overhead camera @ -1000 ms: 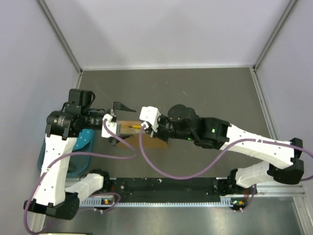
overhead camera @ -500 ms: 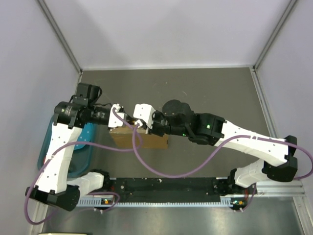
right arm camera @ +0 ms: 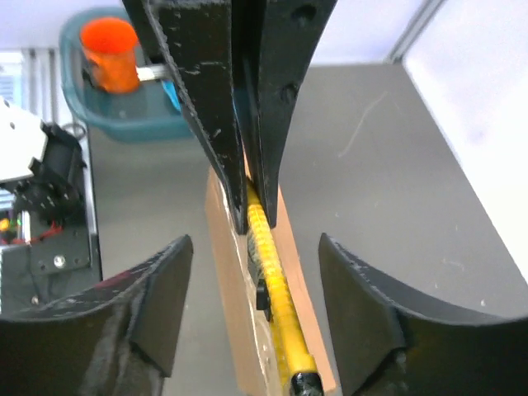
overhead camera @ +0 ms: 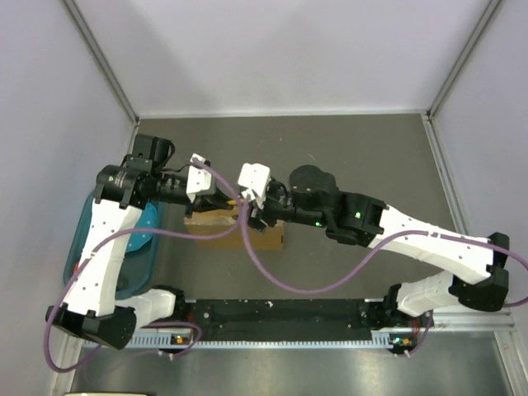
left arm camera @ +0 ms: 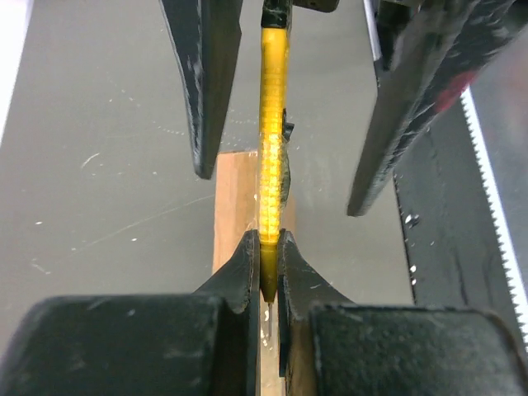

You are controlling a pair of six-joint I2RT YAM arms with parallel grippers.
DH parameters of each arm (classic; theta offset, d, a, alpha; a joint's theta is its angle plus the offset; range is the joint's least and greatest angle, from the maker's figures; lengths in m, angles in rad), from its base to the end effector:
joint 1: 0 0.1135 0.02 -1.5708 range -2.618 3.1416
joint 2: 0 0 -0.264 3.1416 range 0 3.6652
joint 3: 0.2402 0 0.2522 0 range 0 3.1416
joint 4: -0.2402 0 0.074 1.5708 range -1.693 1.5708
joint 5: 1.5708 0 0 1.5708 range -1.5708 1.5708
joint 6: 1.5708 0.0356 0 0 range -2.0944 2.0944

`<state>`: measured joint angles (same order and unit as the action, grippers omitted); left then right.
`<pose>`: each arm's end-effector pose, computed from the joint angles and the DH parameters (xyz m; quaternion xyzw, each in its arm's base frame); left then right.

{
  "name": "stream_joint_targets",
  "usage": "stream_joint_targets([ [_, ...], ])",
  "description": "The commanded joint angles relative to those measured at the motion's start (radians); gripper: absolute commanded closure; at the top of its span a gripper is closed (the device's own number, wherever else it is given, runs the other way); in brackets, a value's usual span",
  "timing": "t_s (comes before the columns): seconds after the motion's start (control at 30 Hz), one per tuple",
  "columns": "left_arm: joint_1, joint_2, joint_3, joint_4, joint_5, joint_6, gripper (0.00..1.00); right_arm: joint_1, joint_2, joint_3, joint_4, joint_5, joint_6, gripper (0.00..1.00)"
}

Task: Unpack the express box
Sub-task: Cut the express box at the center of the board.

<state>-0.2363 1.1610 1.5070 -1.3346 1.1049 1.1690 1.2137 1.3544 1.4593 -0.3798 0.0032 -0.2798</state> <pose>0.1621 -0.0717 0.4200 0.6419 0.5249 -0.3392 0.4442 0.1071 0.2868 0.4269 -0.5409 0.5858 0.2706 0.5395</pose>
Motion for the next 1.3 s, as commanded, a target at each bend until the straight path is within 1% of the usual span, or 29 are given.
stream_joint_targets([
  [0.0,0.000,-0.020,-0.019,0.124,0.139,-0.271,1.00,-0.055,-0.136,-0.141,0.373,-0.129,0.139,0.34],
  [0.03,0.006,-0.024,-0.022,0.138,0.156,-0.297,1.00,-0.089,-0.174,-0.195,0.421,-0.172,0.178,0.32],
  [0.1,0.012,-0.027,-0.019,0.152,0.200,-0.324,1.00,-0.121,-0.201,-0.238,0.482,-0.221,0.223,0.31],
  [0.17,0.022,-0.035,-0.022,0.189,0.225,-0.383,1.00,-0.153,-0.219,-0.284,0.510,-0.282,0.272,0.31],
  [0.2,0.029,-0.035,-0.024,0.236,0.254,-0.409,1.00,-0.161,-0.225,-0.301,0.565,-0.299,0.303,0.31],
  [0.27,0.038,-0.038,-0.027,0.258,0.280,-0.446,1.00,-0.180,-0.236,-0.350,0.620,-0.330,0.344,0.32],
  [0.33,0.040,-0.047,-0.028,0.278,0.309,-0.459,1.00,-0.198,-0.233,-0.378,0.682,-0.363,0.385,0.34],
  [0.4,0.046,-0.053,-0.037,0.304,0.331,-0.517,1.00,-0.215,-0.221,-0.389,0.717,-0.388,0.405,0.37],
  [0.47,0.052,-0.064,-0.050,0.357,0.361,-0.564,1.00,-0.217,-0.212,-0.402,0.794,-0.420,0.436,0.39],
  [0.53,0.052,-0.076,-0.062,0.362,0.354,-0.565,1.00,-0.217,-0.190,-0.390,0.840,-0.452,0.452,0.45],
  [0.63,0.052,-0.083,-0.086,0.374,0.343,-0.569,1.00,-0.217,-0.156,-0.363,0.880,-0.488,0.470,0.51],
  [0.77,0.054,-0.095,-0.113,0.422,0.339,-0.604,1.00,-0.217,-0.114,-0.321,0.869,-0.516,0.479,0.55],
  [0.8,0.054,-0.096,-0.113,0.426,0.335,-0.606,1.00,-0.217,-0.106,-0.309,0.860,-0.519,0.484,0.59],
  [0.83,0.054,-0.098,-0.113,0.425,0.332,-0.606,1.00,-0.217,-0.097,-0.304,0.854,-0.520,0.487,0.61],
  [0.97,0.054,-0.103,-0.122,0.425,0.317,-0.605,1.00,-0.217,-0.092,-0.300,0.869,-0.529,0.499,0.62],
  [1.03,0.054,-0.101,-0.122,0.428,0.316,-0.606,1.00,-0.217,-0.081,-0.281,0.845,-0.534,0.502,0.71],
  [1.07,0.054,-0.100,-0.119,0.430,0.316,-0.612,1.00,-0.215,-0.069,-0.272,0.828,-0.537,0.501,0.82],
  [1.17,0.054,-0.104,-0.100,0.436,0.305,-0.615,1.00,-0.217,-0.055,-0.248,0.777,-0.540,0.493,1.00],
  [1.23,0.054,-0.106,-0.094,0.437,0.259,-0.641,0.98,-0.217,-0.061,-0.244,0.746,-0.522,0.479,1.00],
  [1.27,0.057,-0.106,-0.087,0.437,0.239,-0.653,0.89,-0.217,-0.069,-0.243,0.722,-0.507,0.466,1.00],
])
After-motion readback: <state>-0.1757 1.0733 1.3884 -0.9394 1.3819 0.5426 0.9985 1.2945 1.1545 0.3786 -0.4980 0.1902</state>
